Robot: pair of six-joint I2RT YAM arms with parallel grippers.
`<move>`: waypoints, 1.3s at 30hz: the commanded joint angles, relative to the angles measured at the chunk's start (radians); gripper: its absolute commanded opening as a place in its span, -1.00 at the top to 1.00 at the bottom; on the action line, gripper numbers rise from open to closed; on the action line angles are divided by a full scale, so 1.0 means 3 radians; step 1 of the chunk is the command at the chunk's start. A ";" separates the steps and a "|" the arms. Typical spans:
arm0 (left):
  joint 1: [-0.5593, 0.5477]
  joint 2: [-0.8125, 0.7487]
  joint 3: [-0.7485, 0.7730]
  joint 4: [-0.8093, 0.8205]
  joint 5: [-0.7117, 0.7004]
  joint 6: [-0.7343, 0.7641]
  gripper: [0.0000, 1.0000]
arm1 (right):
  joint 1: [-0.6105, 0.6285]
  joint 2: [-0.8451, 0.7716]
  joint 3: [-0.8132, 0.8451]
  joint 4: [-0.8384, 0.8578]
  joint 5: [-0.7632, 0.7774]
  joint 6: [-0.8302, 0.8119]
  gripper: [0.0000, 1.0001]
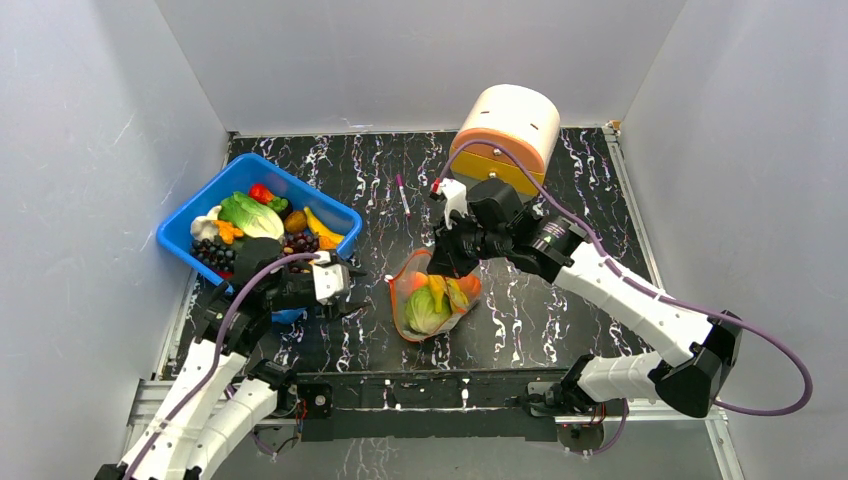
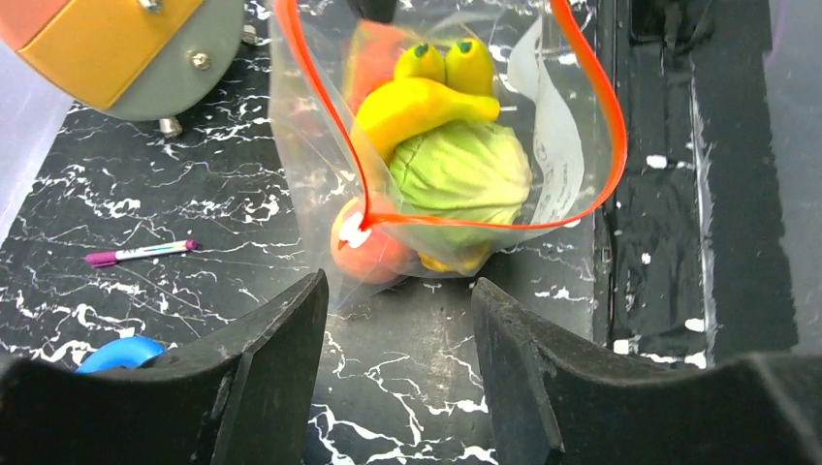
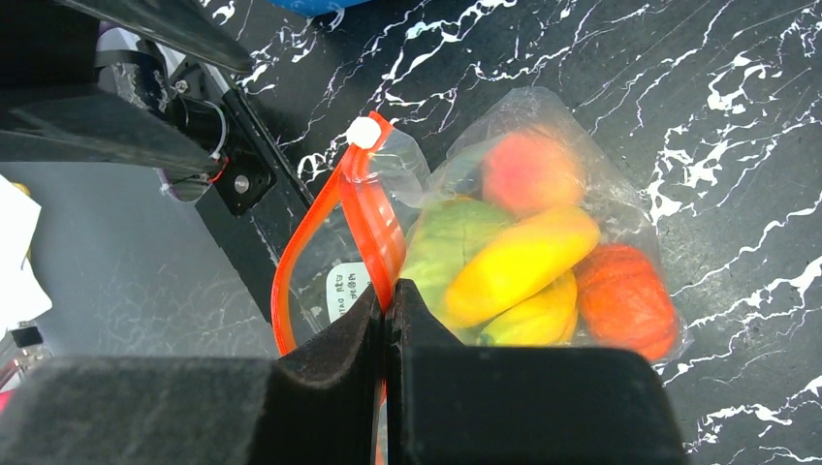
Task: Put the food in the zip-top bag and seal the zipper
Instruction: Adjust the zipper food storage bag at the center of the board.
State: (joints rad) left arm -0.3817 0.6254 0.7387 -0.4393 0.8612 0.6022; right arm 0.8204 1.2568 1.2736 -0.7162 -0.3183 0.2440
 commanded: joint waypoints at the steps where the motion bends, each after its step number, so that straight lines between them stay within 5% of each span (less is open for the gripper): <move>1: -0.0006 0.0134 -0.0159 0.0251 0.0360 0.0618 -0.08 | -0.0047 -0.0022 0.0187 0.0118 -0.0194 -0.0144 1.00; 9: -0.0011 0.0734 -0.0139 0.0495 0.0423 0.0934 -0.05 | -0.0091 0.0013 0.0240 0.0053 -0.0233 -0.0205 1.00; 31: -0.0256 0.1043 -0.0421 0.1377 0.0483 0.0811 0.02 | -0.0147 0.0102 0.0127 0.0209 -0.0340 -0.0146 1.00; 37: -0.0327 0.1121 -0.0377 0.1357 0.0483 0.0880 0.29 | -0.0161 0.0099 0.0119 0.0204 -0.0350 -0.0134 1.00; 39: -0.0328 0.1086 -0.0373 0.1374 0.0494 0.0813 0.59 | -0.0165 0.0094 0.0107 0.0193 -0.0332 -0.0134 1.00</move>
State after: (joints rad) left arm -0.4740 0.9710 0.6140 -0.0723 0.9478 0.8310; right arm 0.7769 1.2919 1.2926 -0.7261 -0.4068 0.2100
